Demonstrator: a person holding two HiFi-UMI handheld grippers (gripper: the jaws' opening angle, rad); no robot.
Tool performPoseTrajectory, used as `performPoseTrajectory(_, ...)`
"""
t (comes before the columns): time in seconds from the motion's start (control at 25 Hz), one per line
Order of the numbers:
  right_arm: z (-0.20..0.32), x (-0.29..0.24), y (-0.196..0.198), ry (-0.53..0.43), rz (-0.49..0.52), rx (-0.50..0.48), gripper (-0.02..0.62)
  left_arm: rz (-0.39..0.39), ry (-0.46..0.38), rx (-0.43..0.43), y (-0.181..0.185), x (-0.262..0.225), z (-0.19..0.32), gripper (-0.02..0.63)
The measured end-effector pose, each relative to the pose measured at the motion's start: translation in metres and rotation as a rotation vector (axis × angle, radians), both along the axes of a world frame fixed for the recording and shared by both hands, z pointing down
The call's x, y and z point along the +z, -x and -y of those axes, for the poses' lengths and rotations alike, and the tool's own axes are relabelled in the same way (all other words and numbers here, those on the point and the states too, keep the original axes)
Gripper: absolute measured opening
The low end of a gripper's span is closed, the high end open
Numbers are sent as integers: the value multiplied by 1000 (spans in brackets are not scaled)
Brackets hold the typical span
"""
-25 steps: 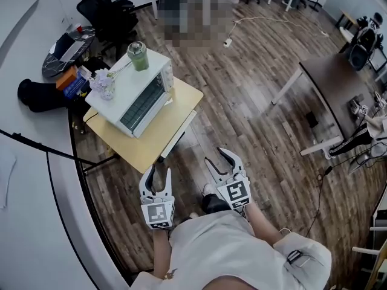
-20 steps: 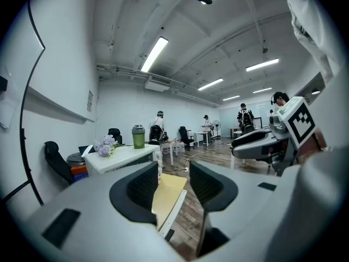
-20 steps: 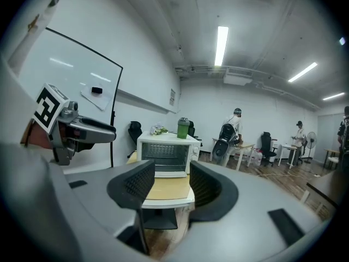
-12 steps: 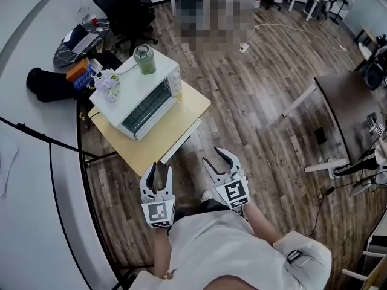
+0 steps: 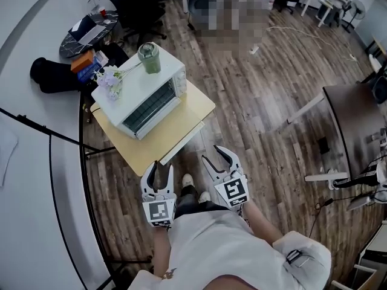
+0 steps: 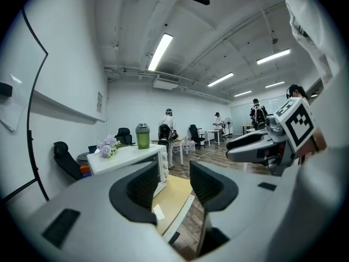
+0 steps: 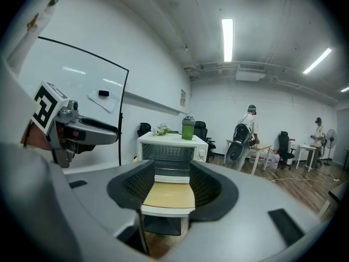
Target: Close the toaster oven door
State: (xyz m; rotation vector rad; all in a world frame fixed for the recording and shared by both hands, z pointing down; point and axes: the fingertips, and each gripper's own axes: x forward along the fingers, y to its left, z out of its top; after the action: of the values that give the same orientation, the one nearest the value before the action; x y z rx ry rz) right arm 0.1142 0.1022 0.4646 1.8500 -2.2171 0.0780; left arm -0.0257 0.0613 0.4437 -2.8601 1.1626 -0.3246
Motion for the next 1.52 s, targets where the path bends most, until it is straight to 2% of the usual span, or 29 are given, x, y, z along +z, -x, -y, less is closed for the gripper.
performPoseTrajectory(0.36, 35, 9, -10, 14, -6, -33, 205, -1, 28, -28, -9, 15, 30, 193)
performPoseTrajectory(0.84, 100, 34, -19, 87, -17, -70, 212, 1, 93, -33, -26, 46, 90, 195)
performPoseTrajectory(1.28, 156, 78, -20, 210, -55, -84, 225, 25, 181, -49, -22, 90, 146, 208)
performPoseTrajectory(1.52, 176, 108, -20, 286, -76, -97, 248, 27, 246, -92, -13, 121, 164, 222)
